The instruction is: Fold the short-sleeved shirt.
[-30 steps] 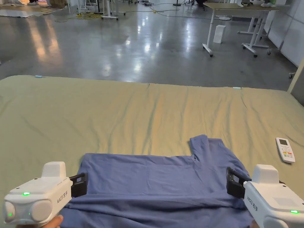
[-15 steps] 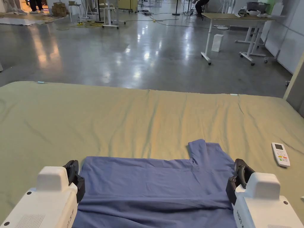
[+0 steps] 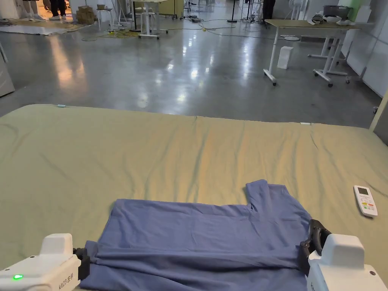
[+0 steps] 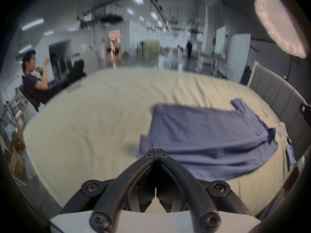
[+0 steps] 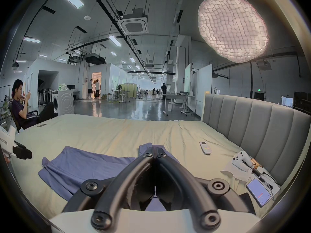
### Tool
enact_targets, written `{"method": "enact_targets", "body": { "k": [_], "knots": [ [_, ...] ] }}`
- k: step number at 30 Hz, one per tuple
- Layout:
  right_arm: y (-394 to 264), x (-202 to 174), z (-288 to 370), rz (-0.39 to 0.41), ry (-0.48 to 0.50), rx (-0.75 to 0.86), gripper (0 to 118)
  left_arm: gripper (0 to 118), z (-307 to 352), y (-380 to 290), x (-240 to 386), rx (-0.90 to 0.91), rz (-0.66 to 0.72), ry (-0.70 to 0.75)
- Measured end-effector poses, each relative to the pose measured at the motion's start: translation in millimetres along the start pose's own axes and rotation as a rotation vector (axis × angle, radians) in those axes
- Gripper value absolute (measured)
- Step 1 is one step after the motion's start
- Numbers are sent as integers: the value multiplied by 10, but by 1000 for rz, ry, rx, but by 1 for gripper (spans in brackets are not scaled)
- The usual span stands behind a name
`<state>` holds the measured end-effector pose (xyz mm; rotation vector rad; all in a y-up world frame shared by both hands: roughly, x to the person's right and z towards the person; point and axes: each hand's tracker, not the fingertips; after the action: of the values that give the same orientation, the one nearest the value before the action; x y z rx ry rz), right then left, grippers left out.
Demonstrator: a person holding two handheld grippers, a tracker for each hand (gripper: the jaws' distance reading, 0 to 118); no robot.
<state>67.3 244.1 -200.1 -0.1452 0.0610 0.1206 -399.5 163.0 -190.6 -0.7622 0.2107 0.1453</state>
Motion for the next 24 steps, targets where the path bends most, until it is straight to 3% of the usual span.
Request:
{"method": "enact_targets", "body": {
  "k": [5, 7, 11, 13, 17, 19, 23, 24],
  "knots": [
    [-98, 51, -20, -5, -2, -49, 0, 4, -490, 41, -191, -170, 75, -3],
    [-140, 72, -22, 3, -6, -62, 0, 21, -581, 56, -169, -255, 49, -5],
    [-216, 114, -8, 4, -11, -94, 0, 66, -778, 70, -115, -326, 22, 8],
    [-264, 131, -10, 8, -16, -110, 0, 74, -903, 63, -92, -380, -5, 29],
    [-314, 167, 7, 12, -20, -140, 0, 72, -887, 28, 30, -406, -54, 56],
    [-338, 192, 16, 15, -24, -149, 0, 62, -833, 33, 90, -432, -86, 69],
    [-393, 238, -6, 3, -32, -168, 0, 13, -760, -8, 229, -424, -152, 61],
    [-408, 248, -19, 1, -32, -174, 0, 9, -742, -21, 256, -423, -179, 57]
  ]
}}
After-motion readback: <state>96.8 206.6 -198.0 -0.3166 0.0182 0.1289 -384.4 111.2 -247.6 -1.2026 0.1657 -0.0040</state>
